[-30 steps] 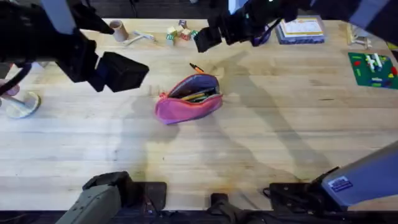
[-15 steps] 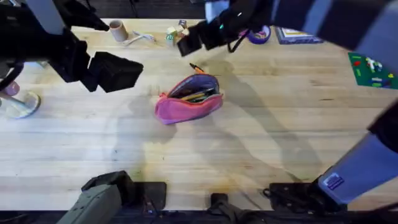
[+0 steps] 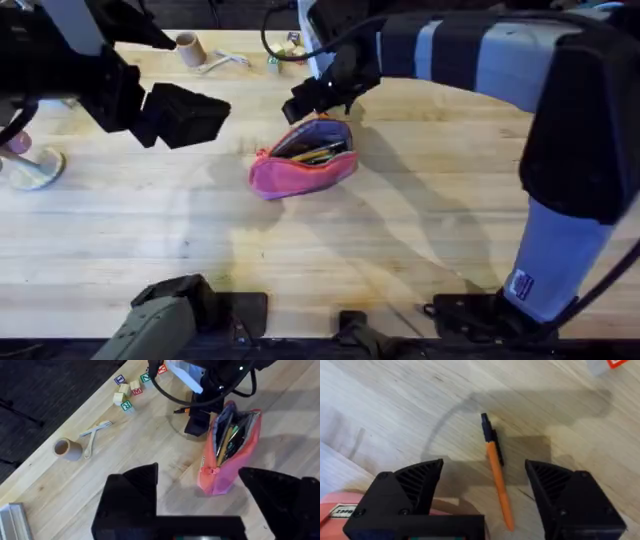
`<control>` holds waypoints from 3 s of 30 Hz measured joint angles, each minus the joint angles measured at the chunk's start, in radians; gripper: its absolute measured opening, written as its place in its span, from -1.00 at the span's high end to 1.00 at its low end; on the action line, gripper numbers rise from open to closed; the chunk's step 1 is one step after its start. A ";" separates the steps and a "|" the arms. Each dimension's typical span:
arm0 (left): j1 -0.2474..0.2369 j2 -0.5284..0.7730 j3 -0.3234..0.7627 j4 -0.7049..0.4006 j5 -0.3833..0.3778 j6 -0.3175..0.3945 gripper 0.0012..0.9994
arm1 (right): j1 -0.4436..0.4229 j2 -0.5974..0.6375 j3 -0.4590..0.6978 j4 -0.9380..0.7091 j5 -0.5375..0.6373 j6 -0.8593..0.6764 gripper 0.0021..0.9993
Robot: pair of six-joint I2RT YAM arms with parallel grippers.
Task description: Unzip the bag, pick up the pens from the table one at a time and place them inside, then zip the bag closed.
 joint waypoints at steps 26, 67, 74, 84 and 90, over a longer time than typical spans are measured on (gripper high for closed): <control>0.000 0.000 0.000 0.000 0.000 0.007 -1.00 | -0.007 0.048 0.012 -0.015 0.023 0.008 0.92; 0.000 0.000 0.000 0.001 -0.053 0.007 -1.00 | -0.024 -0.372 0.185 -0.438 -0.070 -0.810 0.94; 0.000 0.001 0.000 -0.006 -0.054 0.011 -1.00 | -0.022 -0.438 0.131 -0.450 -0.116 -0.975 0.94; 0.010 0.125 0.000 -0.095 0.004 0.209 -1.00 | 0.061 -0.526 -0.172 -0.374 -0.122 -1.176 0.94; 0.066 0.163 0.000 -0.158 0.062 0.355 -1.00 | 0.080 -0.515 -0.178 -0.363 -0.127 -1.217 0.94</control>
